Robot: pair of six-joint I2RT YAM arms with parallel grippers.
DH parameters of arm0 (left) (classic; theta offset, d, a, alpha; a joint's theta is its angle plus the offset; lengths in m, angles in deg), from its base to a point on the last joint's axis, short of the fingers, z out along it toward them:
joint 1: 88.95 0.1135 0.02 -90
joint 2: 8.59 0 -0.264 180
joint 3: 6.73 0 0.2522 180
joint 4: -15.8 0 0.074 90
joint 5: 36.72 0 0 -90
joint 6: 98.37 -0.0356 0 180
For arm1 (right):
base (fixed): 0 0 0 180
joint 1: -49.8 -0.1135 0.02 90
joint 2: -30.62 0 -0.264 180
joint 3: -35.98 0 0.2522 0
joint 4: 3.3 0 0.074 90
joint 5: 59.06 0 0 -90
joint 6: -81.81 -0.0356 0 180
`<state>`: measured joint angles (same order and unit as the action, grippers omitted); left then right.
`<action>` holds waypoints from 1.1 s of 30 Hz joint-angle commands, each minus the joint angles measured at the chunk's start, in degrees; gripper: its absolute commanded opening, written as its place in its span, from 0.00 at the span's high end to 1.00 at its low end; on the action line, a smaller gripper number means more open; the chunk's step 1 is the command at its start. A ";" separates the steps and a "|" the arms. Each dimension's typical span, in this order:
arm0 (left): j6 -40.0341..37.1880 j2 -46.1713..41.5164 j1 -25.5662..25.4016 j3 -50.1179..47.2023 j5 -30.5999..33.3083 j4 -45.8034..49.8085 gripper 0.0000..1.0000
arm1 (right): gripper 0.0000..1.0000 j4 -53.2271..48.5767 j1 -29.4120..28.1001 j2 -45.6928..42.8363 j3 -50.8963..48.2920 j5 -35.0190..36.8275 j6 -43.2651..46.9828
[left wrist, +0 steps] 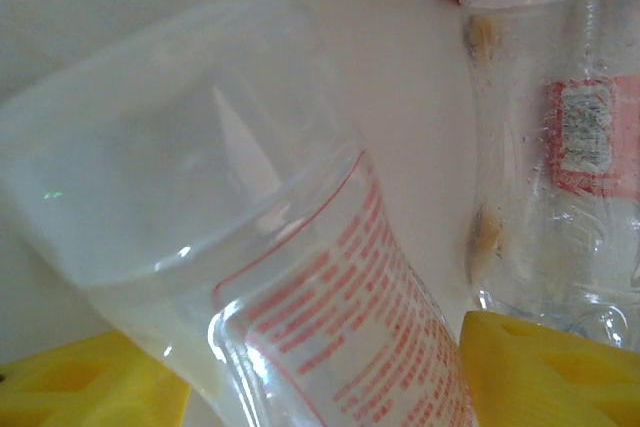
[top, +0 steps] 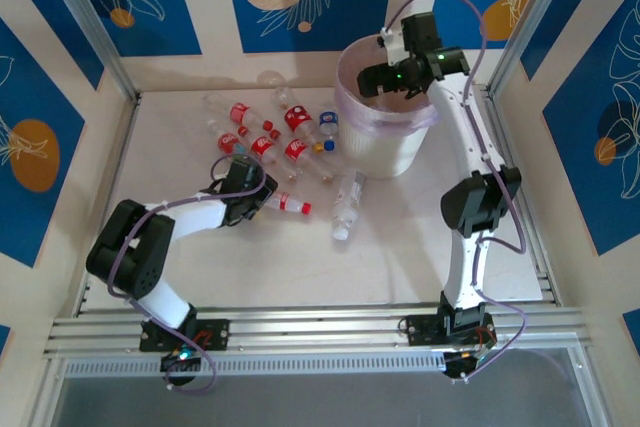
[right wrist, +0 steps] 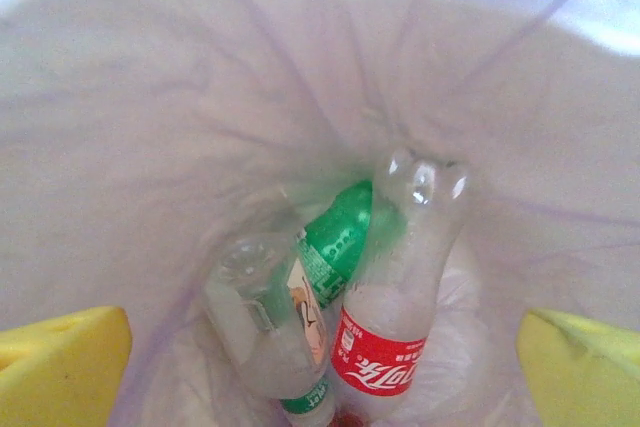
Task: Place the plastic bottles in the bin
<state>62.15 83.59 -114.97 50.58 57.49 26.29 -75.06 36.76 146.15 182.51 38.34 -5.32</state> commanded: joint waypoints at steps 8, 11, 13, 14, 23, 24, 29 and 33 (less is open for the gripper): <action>0.05 -0.70 -0.54 -1.95 2.12 0.48 0.43 | 0.00 -1.85 -6.44 -22.65 -14.25 -5.40 -2.68; -0.12 -1.26 -0.49 -2.41 1.77 0.28 0.47 | 0.00 -1.70 -10.16 -28.04 -22.10 -7.24 -4.36; -0.04 -1.94 -0.47 -2.75 1.38 0.28 0.47 | 0.01 -1.85 -13.32 -31.41 -26.71 -8.69 -5.94; -0.03 -2.41 -0.50 -2.85 1.19 0.35 0.47 | 0.01 -2.09 -14.76 -32.68 -28.65 -8.71 -6.57; -5.46 -11.83 -0.39 -1.21 -2.08 7.12 0.46 | 0.03 1.12 -29.09 -35.34 -47.03 -10.90 -16.26; -7.18 -12.28 -0.36 -0.22 -3.85 8.68 0.45 | 0.03 2.30 -30.10 -34.45 -48.12 -11.66 -17.22; -11.97 -13.01 -0.35 3.11 -12.90 10.60 0.44 | 0.03 9.01 -32.40 -29.61 -51.91 -14.49 -19.56; -12.68 -13.87 -0.35 4.49 -17.07 8.68 0.44 | 0.05 16.33 -31.18 -25.41 -54.94 -17.02 -20.77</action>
<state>52.27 71.24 -114.97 52.96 46.02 34.42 -65.40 4.85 118.98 129.31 25.12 -23.74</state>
